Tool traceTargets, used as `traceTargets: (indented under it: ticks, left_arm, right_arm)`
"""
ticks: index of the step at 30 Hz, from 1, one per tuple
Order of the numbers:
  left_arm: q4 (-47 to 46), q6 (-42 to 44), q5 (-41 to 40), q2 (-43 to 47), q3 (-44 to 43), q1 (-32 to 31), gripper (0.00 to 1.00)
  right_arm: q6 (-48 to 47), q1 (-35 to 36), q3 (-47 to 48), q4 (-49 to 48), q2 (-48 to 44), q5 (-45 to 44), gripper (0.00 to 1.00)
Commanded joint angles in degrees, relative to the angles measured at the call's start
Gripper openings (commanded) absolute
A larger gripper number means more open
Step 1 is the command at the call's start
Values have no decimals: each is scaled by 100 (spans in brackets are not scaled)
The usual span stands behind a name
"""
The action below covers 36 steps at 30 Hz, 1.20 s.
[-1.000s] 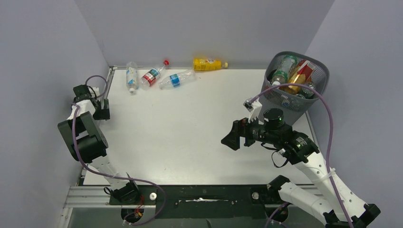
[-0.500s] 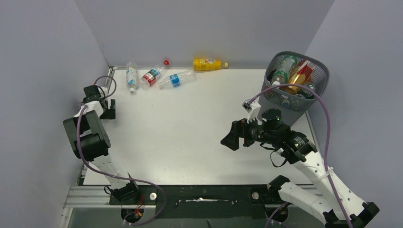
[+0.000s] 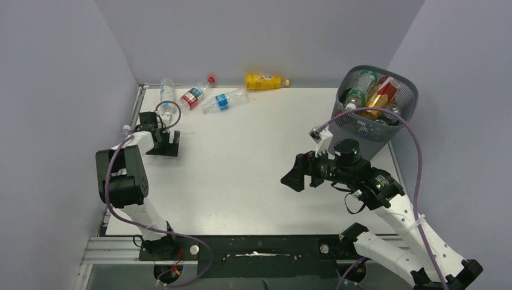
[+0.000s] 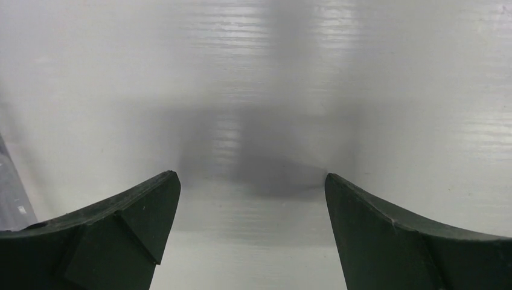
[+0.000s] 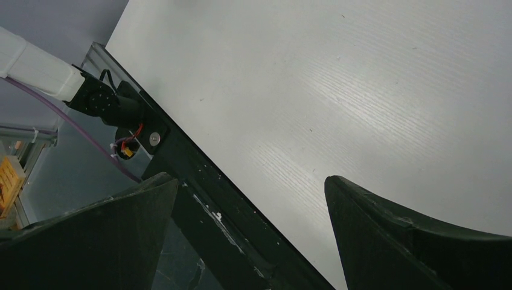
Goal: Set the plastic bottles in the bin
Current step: Adjust the plastic bottle at the center of the board.
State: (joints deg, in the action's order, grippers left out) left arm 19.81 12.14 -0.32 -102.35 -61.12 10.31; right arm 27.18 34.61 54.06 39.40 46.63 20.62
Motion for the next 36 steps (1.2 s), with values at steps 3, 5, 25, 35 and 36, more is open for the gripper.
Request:
traceTargets:
  ticks: [3, 5, 25, 35, 36]
  left_arm:
    - [176, -274, 268, 377, 30, -688, 92]
    - [178, -310, 220, 602, -58, -769, 92]
    - [598, 494, -94, 231, -1712, 1181, 92]
    - [56, 620, -469, 34, -1446, 1534, 92]
    - [-14, 643, -501, 54, -1401, 1548, 92]
  right_arm:
    - [55, 50, -81, -324, -157, 78, 99]
    - [72, 54, -84, -321, -138, 102, 99]
    - [-26, 64, -40, -116, 27, 112, 99]
    - [-89, 64, -105, -106, 308, 107, 99]
    - [-94, 63, -125, -118, 331, 105, 99]
